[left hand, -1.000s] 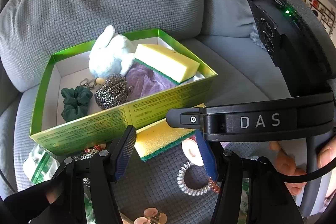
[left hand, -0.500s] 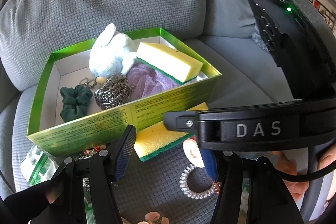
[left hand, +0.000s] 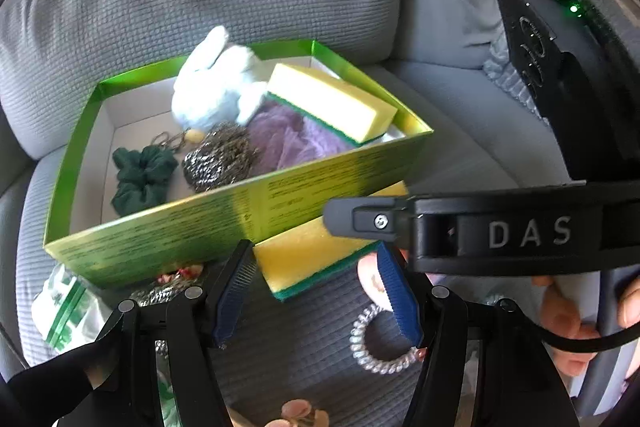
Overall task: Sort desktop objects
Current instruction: 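Close the right tool on the scrub sponge, then lift and carry the scrub sponge in the right tool over the box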
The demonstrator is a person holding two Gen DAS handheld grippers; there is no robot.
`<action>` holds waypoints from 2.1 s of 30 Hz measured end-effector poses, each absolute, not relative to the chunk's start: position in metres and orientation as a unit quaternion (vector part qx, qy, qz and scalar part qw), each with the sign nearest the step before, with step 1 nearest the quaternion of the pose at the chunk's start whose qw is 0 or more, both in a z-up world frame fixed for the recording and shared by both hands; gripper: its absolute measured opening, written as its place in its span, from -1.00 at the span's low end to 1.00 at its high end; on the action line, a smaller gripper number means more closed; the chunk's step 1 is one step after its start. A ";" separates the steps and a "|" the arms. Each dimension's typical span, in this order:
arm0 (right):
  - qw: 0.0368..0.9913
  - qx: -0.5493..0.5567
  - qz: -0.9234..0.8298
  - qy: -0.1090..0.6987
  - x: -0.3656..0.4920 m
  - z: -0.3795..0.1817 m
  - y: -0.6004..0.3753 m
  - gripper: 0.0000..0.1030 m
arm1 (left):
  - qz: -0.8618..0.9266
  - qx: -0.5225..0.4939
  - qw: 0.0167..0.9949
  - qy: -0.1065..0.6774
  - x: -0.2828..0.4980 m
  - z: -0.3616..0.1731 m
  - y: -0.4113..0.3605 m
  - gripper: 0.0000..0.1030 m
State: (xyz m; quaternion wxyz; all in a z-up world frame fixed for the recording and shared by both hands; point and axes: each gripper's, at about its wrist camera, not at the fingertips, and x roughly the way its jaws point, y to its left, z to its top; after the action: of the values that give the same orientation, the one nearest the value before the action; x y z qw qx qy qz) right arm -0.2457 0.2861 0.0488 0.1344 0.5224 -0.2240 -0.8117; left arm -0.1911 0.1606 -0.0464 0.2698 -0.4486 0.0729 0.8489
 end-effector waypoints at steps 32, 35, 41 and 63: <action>0.146 0.472 -0.851 -0.181 -0.228 0.098 0.282 -0.33 | 0.876 -0.390 0.275 0.072 -0.175 0.001 0.157 0.06; 0.149 0.464 -0.855 -0.178 -0.225 0.108 0.280 -0.33 | 0.880 -0.383 0.273 0.073 -0.171 0.012 0.156 0.06; 0.158 0.447 -0.864 -0.172 -0.218 0.128 0.275 -0.33 | 0.888 -0.366 0.268 0.078 -0.165 0.031 0.151 0.06; 0.180 0.414 -0.881 -0.140 -0.273 0.167 0.237 -0.33 | 0.908 -0.346 0.227 0.062 -0.216 0.062 0.118 0.07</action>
State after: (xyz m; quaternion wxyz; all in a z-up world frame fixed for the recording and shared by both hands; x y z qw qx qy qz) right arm -0.2735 0.2372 0.1667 0.1804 0.4142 -0.1397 -0.8811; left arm -0.2164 0.1182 0.0620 0.2270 -0.3455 0.0624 0.9084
